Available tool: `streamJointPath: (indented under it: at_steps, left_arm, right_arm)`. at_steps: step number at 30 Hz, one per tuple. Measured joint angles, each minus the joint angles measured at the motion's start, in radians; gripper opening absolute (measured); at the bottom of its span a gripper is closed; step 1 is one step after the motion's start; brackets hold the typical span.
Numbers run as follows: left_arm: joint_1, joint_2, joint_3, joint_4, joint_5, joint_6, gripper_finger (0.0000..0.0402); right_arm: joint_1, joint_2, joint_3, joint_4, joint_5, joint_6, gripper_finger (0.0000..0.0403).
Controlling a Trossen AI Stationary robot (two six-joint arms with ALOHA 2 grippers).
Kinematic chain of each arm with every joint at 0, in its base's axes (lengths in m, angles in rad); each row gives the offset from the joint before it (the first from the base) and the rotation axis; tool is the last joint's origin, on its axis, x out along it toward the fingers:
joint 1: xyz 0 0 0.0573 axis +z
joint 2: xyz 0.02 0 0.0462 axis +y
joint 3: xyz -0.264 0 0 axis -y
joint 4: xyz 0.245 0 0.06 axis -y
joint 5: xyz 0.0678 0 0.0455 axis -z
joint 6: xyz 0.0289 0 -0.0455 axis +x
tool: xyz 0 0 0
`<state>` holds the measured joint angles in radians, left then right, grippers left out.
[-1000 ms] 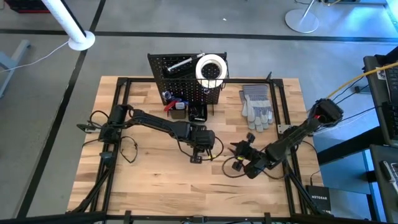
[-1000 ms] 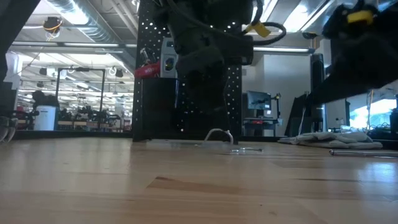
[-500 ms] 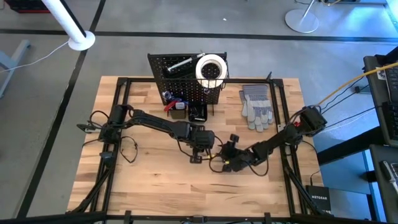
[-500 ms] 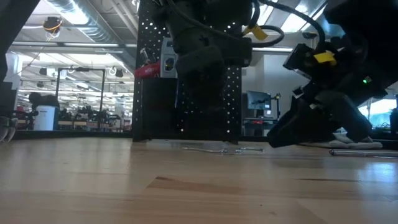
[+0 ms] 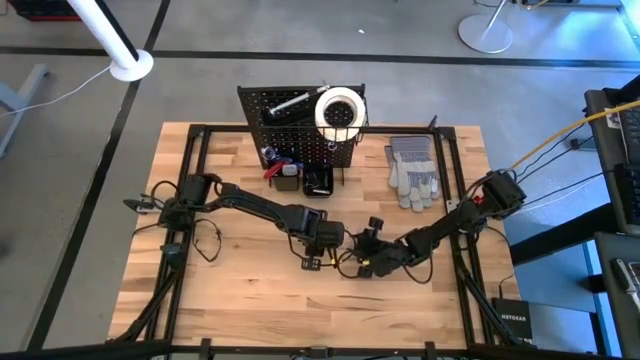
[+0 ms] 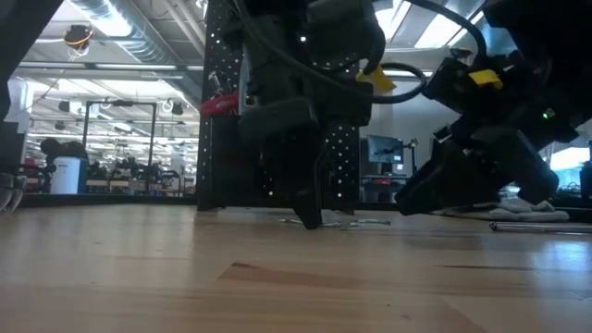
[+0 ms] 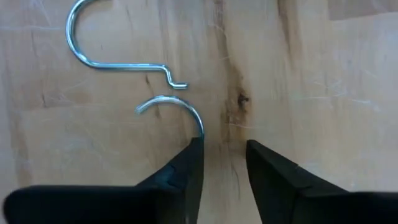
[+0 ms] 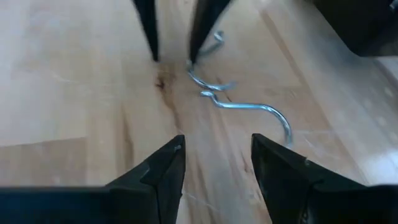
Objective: Hang tools onto peg board
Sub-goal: Put the pegboard hook into the right bin on the pegboard
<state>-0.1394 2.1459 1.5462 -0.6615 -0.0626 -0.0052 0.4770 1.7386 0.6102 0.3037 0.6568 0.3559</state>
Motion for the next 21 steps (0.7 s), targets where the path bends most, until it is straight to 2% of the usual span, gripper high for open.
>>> streamJointPath:
  at_steps: [5, 16, 21]
  left_arm:
    - [0.006, 0.003, 0.001, 0.006, -0.028, 0.034, 0.0119]
    - [0.003, -0.009, 0.023, 0.007, -0.085, 0.034, 0.0101]
    - [0.02, -0.008, -0.027, 0.056, -0.063, 0.039, 0.0094]
  right_arm:
    - [0.0, 0.0, 0.0, 0.059, -0.045, -0.064, 0.0182]
    - [0.0, 0.0, 0.0, 0.066, -0.046, -0.074, 0.0182]
    - [0.0, 0.0, 0.0, 0.072, -0.046, -0.075, 0.0182]
